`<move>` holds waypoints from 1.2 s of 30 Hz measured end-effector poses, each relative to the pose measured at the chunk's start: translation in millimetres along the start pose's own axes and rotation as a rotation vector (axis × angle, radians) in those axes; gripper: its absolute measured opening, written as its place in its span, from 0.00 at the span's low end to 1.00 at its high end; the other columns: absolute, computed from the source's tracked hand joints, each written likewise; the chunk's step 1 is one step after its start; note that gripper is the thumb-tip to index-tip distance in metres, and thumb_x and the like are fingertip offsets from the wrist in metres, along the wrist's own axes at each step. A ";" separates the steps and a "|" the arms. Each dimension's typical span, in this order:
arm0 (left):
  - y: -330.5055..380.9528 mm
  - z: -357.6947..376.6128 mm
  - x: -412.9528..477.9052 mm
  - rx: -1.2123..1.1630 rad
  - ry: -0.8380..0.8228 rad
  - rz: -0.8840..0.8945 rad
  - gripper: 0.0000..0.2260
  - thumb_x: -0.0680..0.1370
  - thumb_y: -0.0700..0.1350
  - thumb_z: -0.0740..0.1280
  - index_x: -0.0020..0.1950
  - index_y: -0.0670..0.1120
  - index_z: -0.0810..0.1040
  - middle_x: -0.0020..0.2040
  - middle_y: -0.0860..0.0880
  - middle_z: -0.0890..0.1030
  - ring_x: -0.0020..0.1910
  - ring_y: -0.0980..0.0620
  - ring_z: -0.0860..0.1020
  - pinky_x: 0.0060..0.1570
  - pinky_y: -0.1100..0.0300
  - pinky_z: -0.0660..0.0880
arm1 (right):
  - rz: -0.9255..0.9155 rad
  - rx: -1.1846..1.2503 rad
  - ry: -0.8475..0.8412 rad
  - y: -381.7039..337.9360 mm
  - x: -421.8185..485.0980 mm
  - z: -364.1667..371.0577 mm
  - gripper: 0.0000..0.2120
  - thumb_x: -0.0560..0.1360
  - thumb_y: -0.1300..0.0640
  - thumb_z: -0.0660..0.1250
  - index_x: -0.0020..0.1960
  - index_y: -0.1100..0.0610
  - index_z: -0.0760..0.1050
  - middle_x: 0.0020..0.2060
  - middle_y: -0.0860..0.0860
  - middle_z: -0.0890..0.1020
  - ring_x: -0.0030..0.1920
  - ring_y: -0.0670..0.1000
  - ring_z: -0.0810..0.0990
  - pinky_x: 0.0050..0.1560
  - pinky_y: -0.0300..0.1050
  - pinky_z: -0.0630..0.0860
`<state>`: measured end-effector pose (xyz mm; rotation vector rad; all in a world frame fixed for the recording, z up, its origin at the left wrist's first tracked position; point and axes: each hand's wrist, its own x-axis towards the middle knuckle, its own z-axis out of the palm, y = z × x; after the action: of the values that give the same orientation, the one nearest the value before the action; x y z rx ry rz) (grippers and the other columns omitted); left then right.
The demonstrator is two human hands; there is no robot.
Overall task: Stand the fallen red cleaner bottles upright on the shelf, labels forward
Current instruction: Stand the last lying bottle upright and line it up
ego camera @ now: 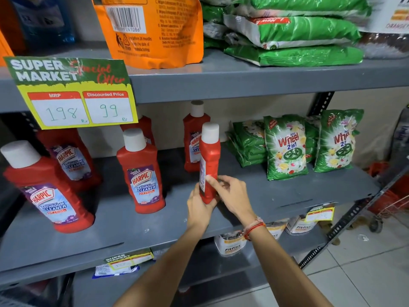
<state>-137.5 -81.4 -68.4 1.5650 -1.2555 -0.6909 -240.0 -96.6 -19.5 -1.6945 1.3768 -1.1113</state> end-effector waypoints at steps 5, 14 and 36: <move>-22.2 -12.0 15.5 0.085 -0.062 0.099 0.22 0.69 0.54 0.72 0.60 0.49 0.76 0.47 0.49 0.70 0.48 0.54 0.73 0.51 0.68 0.70 | -0.008 0.112 -0.085 23.1 5.8 -12.9 0.15 0.71 0.49 0.71 0.55 0.54 0.81 0.50 0.50 0.83 0.48 0.40 0.81 0.53 0.37 0.78; -25.5 -40.9 40.8 -0.043 -0.381 0.086 0.26 0.69 0.43 0.74 0.64 0.39 0.71 0.57 0.47 0.79 0.55 0.52 0.79 0.51 0.74 0.74 | 0.079 0.162 -0.505 41.6 44.0 -12.0 0.34 0.70 0.64 0.73 0.71 0.58 0.61 0.68 0.54 0.72 0.68 0.51 0.71 0.71 0.47 0.66; -18.9 -49.3 17.3 0.135 -0.405 0.183 0.20 0.71 0.41 0.72 0.60 0.37 0.75 0.57 0.42 0.80 0.51 0.53 0.78 0.48 0.78 0.70 | 0.100 0.198 -0.312 41.1 4.1 -10.6 0.28 0.67 0.65 0.75 0.64 0.59 0.70 0.58 0.55 0.80 0.57 0.49 0.79 0.60 0.39 0.75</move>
<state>-82.0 -81.4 -65.6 1.4356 -1.7523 -0.8450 -265.8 -109.2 -51.1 -1.5612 1.1047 -0.8537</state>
